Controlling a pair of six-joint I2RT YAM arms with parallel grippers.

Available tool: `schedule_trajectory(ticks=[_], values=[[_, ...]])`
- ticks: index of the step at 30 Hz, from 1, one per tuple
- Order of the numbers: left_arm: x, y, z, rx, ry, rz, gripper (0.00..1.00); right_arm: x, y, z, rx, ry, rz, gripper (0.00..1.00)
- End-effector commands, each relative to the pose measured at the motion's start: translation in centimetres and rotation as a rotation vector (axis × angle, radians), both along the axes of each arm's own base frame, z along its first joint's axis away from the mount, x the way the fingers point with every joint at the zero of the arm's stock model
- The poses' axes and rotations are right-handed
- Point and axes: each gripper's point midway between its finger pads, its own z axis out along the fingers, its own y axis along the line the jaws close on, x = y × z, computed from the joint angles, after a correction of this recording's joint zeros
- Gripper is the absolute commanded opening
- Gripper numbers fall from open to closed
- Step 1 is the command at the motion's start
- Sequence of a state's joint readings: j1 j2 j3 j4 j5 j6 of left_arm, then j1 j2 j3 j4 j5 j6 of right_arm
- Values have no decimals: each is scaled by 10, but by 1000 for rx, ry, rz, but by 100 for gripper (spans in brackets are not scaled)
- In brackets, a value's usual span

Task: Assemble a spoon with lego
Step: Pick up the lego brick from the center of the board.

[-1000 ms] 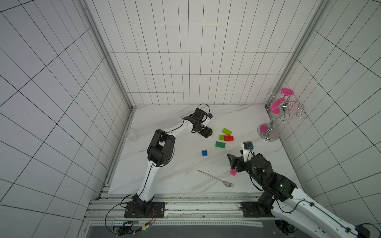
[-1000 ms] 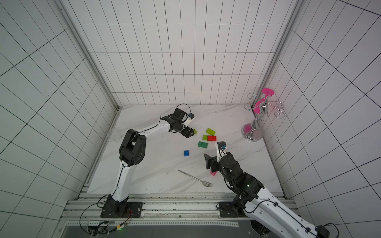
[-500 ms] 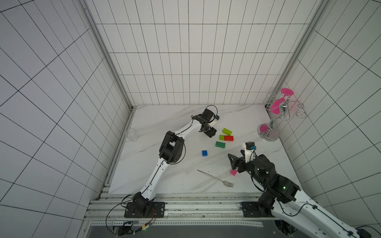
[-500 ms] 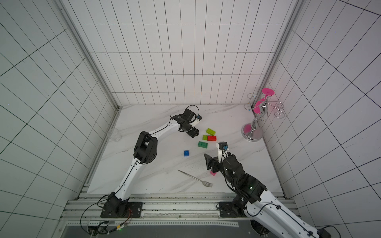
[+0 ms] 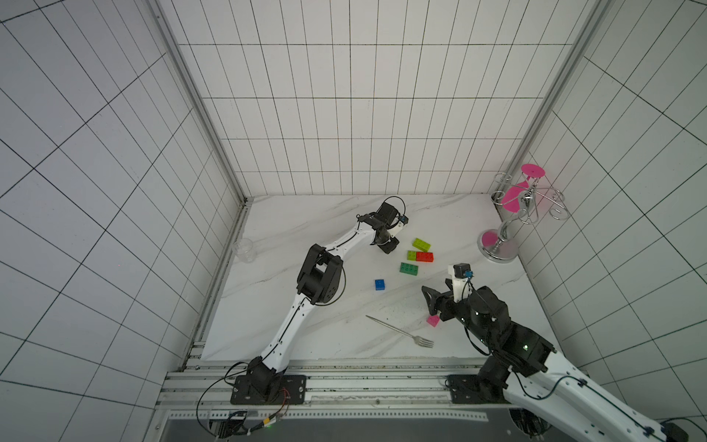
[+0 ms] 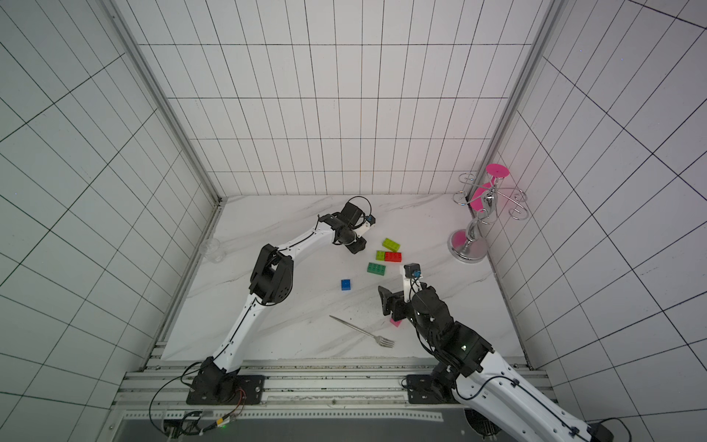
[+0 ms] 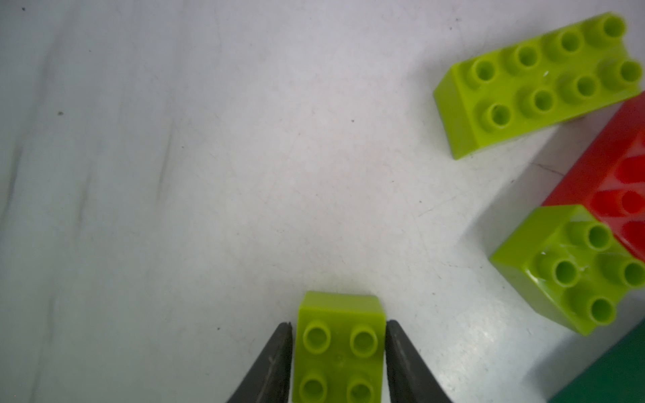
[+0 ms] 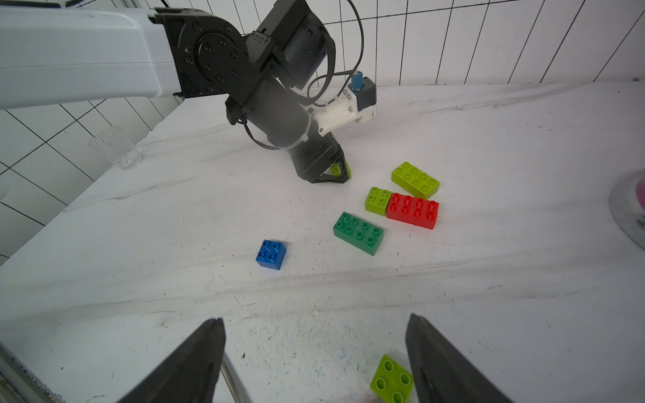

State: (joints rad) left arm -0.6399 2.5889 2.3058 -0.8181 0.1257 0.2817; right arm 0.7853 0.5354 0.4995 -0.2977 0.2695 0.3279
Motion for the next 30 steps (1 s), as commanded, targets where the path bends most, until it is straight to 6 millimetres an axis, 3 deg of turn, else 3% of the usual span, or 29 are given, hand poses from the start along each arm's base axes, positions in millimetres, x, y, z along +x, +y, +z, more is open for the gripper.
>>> schedule_trajectory(ticks=[1, 10, 16, 21, 25, 28, 30], values=[[1, -2, 5, 23, -31, -26, 45, 1, 1, 0, -2, 1, 6, 85], [0, -6, 14, 31, -57, -45, 32, 0, 3, 0, -3, 5, 13, 85], [-10, -6, 43, 36, -94, -106, 19, 0, 2, -1, -5, 4, 8, 85], [-48, 20, 82, 97, -174, -310, 12, 0, 0, 1, 2, -3, 4, 85], [-103, 40, 108, 51, -174, -464, 12, -2, 0, 3, 16, -9, 10, 85], [-141, 52, 112, 4, -130, -538, 12, -3, 0, 3, 23, -11, 14, 84], [-158, 59, 104, 1, -101, -563, 12, -4, 1, 3, 27, -10, 17, 84]])
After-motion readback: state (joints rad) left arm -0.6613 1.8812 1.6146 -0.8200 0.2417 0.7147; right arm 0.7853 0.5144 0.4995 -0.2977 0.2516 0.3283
